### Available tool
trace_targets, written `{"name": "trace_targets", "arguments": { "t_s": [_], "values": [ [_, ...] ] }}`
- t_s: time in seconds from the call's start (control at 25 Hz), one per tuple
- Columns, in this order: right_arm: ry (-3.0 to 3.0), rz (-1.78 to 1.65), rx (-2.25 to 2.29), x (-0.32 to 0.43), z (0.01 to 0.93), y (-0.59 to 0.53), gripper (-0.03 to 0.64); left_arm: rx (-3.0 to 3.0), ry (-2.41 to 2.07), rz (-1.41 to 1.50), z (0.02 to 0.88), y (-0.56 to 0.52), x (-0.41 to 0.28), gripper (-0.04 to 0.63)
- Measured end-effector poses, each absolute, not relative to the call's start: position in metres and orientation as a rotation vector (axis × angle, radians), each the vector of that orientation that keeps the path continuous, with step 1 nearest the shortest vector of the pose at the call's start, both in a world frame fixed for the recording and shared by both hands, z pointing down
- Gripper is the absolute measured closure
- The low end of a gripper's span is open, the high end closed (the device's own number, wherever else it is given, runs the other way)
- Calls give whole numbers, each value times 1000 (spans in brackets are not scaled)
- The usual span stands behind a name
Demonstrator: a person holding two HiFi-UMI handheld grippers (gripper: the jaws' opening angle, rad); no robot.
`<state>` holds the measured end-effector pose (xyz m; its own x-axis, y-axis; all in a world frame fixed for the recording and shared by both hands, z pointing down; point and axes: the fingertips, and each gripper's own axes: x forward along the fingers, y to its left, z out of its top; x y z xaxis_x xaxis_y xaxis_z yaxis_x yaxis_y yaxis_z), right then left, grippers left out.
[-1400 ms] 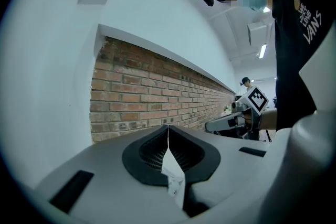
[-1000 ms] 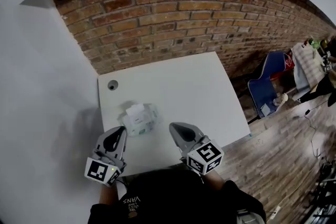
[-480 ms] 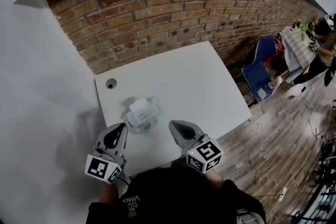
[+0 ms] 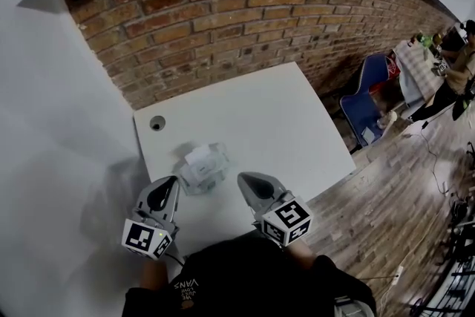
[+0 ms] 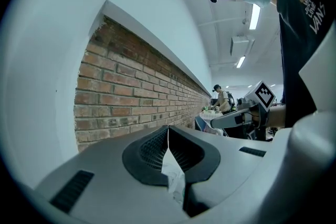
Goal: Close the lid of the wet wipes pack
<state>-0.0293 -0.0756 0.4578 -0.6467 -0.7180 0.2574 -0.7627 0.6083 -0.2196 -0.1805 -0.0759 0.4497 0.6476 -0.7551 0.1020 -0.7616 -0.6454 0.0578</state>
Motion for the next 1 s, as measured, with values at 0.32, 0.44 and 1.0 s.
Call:
{"name": "trace_targets", "arguments": {
  "t_s": [0.32, 0.44, 1.0],
  "values": [
    [-2692, 473, 1147, -44, 470, -109, 620, 2733, -1301, 139, 462, -109, -183, 594],
    [-2691, 468, 1127, -50, 477, -121, 620, 2709, -1319, 149, 469, -121, -185, 594],
    [-2639, 542, 1011, -67, 521, -164, 620, 2658, -1340, 251, 505, -170, -188, 594]
  ]
}}
